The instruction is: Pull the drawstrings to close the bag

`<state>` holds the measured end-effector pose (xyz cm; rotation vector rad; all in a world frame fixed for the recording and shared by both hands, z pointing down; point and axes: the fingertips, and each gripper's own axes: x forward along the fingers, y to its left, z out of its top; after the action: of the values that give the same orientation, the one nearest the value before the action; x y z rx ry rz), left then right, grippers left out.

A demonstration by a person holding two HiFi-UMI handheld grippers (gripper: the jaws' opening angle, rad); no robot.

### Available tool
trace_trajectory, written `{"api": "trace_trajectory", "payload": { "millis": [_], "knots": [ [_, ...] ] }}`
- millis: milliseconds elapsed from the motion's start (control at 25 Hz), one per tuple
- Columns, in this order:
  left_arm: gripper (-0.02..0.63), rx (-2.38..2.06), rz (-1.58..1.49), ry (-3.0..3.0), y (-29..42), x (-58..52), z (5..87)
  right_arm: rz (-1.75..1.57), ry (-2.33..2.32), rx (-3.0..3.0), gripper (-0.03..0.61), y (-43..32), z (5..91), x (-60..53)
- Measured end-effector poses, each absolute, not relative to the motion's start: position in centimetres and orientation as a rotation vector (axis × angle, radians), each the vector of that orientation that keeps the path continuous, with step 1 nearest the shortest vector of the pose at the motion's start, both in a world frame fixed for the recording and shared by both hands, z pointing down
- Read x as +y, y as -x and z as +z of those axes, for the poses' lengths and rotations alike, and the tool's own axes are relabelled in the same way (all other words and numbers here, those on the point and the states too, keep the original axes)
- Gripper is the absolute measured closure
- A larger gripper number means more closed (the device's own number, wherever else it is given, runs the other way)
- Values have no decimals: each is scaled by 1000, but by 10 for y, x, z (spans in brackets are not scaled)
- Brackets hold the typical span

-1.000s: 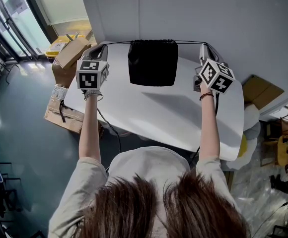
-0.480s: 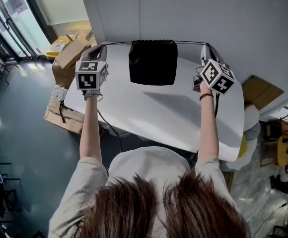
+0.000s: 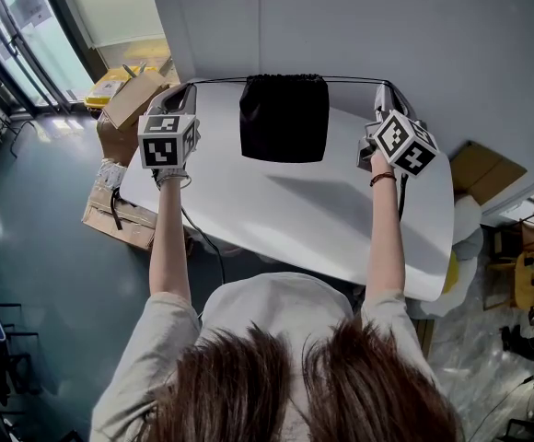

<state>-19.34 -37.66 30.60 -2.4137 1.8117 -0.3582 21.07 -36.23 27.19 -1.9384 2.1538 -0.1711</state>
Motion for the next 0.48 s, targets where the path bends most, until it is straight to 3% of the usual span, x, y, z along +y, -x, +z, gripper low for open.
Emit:
{"api": "trace_trajectory", "payload": {
  "millis": [480],
  "knots": [
    [612,1827,-318,2421,199,-378,306,-172,1949,2118,565,-215,271,-361]
  ]
}}
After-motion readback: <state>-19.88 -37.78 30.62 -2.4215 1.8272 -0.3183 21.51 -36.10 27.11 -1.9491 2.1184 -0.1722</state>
